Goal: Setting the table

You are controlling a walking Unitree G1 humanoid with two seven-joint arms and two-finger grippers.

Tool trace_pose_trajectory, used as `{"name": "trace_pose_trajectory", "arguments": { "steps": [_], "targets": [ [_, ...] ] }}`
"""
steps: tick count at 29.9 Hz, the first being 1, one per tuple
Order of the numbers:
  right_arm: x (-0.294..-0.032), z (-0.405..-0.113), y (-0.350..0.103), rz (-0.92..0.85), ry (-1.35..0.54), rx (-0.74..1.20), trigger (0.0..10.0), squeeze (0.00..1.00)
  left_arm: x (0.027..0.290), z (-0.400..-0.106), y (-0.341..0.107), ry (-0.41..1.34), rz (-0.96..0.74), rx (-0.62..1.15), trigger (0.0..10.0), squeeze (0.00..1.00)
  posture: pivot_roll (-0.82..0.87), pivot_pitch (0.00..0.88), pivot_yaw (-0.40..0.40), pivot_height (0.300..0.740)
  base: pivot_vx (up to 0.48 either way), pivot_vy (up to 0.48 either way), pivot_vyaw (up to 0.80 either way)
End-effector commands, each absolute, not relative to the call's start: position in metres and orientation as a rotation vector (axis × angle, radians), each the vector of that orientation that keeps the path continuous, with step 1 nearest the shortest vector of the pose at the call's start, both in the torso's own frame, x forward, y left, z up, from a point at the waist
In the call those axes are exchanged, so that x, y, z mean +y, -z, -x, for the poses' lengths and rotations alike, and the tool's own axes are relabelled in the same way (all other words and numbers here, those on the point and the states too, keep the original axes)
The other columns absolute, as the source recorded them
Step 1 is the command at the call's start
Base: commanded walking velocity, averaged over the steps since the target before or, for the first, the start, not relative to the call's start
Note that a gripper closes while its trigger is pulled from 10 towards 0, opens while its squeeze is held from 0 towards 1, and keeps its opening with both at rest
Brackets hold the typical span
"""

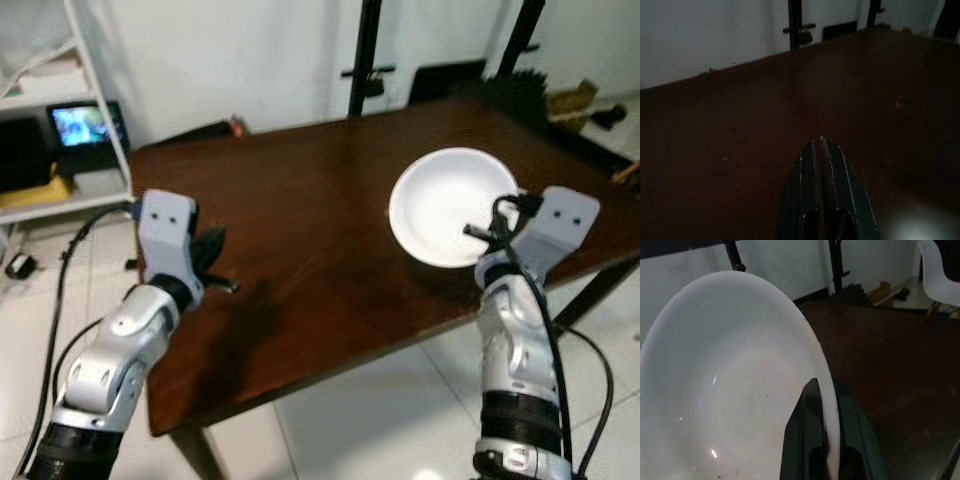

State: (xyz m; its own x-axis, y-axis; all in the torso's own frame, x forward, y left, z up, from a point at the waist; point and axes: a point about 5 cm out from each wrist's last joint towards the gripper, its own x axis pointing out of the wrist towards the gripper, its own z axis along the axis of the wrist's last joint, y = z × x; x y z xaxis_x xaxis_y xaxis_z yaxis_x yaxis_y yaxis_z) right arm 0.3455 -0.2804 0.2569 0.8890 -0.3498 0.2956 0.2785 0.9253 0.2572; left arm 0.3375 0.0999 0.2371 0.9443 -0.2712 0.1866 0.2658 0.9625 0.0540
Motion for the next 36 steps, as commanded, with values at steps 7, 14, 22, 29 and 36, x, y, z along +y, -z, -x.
{"name": "trace_pose_trajectory", "arguments": {
  "steps": [7, 14, 22, 29, 36],
  "targets": [
    [-0.2788, -0.3459, -0.2555, -0.221, 0.324, -0.342, 10.0, 0.0, 0.1031, -0.337, -0.2312, 0.258, -0.026, -0.175, 10.0, 0.0, -0.04, 0.135, 0.086, 0.74, 0.352, -0.26, 0.0],
    [-0.2788, -0.3466, -0.2557, -0.221, 0.323, -0.339, 10.0, 0.0, 0.1035, -0.3374, -0.2312, 0.254, -0.028, -0.173, 10.0, 0.0, -0.04, 0.136, 0.083, 0.74, 0.328, -0.261, 0.0],
    [-0.2788, -0.3471, -0.2559, -0.222, 0.323, -0.339, 10.0, 0.0, 0.1036, -0.3377, -0.2314, 0.249, -0.024, -0.173, 10.0, 0.0, -0.04, 0.137, 0.082, 0.74, 0.319, -0.265, 0.0],
    [-0.2788, -0.3474, -0.2559, -0.221, 0.323, -0.338, 10.0, 0.0, 0.1039, -0.338, -0.2311, 0.241, -0.017, -0.167, 10.0, 0.0, -0.04, 0.138, 0.081, 0.74, 0.211, -0.036, 0.0],
    [-0.2785, -0.3474, -0.256, -0.222, 0.323, -0.338, 10.0, 0.0, 0.104, -0.3382, -0.2315, 0.237, 0.013, -0.161, 10.0, 0.0, -0.04, 0.141, 0.082, 0.74, 0.0, 0.0, 0.0]
  ]
}}
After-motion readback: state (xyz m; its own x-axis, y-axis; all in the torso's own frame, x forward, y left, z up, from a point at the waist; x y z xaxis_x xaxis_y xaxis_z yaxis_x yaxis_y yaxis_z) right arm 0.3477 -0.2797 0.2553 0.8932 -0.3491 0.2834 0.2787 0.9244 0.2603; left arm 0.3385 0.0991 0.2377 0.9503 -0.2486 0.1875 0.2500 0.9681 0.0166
